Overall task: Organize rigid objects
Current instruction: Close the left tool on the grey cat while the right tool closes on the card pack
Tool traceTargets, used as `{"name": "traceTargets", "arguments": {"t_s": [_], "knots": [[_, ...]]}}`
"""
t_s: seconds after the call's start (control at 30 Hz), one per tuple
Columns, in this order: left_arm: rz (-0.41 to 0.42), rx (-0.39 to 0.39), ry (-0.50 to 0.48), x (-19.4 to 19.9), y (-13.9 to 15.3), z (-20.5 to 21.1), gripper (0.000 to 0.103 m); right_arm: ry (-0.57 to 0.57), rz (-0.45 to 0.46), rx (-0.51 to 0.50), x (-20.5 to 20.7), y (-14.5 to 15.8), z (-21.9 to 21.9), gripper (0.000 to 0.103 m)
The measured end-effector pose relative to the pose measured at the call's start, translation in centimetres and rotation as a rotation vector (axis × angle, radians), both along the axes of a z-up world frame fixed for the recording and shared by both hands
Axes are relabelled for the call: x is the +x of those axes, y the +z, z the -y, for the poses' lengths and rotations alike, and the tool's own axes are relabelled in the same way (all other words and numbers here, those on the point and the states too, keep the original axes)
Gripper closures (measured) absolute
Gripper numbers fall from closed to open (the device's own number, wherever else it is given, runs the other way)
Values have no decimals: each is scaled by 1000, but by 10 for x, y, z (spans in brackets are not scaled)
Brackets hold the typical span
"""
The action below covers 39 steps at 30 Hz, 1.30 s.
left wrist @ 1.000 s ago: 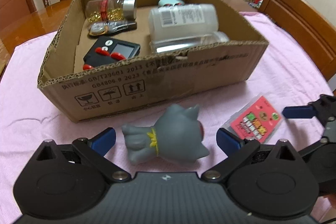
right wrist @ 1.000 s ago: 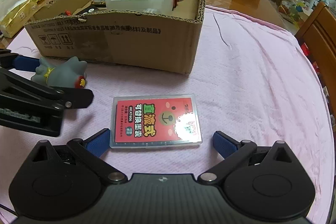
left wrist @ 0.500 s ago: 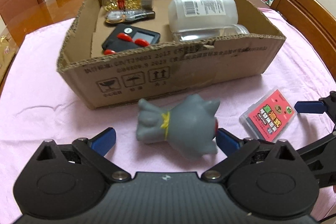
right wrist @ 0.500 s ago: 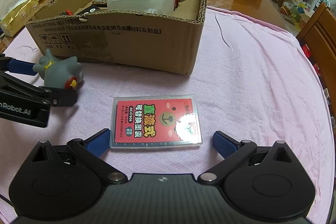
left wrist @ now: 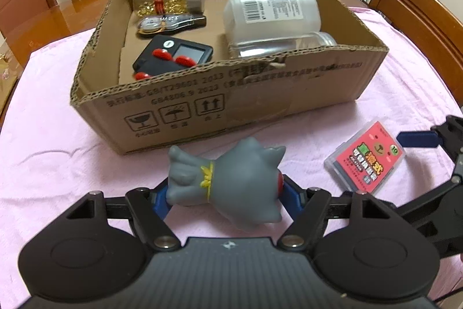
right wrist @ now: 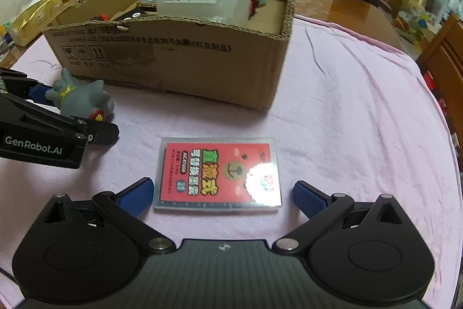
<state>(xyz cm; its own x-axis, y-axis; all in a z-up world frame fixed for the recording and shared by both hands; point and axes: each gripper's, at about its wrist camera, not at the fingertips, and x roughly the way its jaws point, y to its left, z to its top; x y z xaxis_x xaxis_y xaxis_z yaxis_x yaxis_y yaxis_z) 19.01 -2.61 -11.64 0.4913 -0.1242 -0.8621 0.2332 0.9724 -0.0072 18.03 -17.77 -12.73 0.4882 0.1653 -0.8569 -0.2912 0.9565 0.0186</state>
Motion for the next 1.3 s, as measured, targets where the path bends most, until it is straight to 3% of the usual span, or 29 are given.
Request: {"name": "traceTargets", "arguments": {"t_s": [0.27,0.6,0.77,1.1,1.3], "knots": [[-2,7,2,0,0,0,30,65,-28,-4,12,2,-8,0],[0,3,-1,3,0,-1,29,32,-91,-25,24,4,-15,1],[-1,2,0,3,1,-2,30,28,-87,-25,25,9,-14,11],[13,32,-31,3,8,1,28,33,-95,-26,31,9,-16,10],[-21,24,-25,6,6,0,28,45,-100,-30,35,7,-15,10]]}}
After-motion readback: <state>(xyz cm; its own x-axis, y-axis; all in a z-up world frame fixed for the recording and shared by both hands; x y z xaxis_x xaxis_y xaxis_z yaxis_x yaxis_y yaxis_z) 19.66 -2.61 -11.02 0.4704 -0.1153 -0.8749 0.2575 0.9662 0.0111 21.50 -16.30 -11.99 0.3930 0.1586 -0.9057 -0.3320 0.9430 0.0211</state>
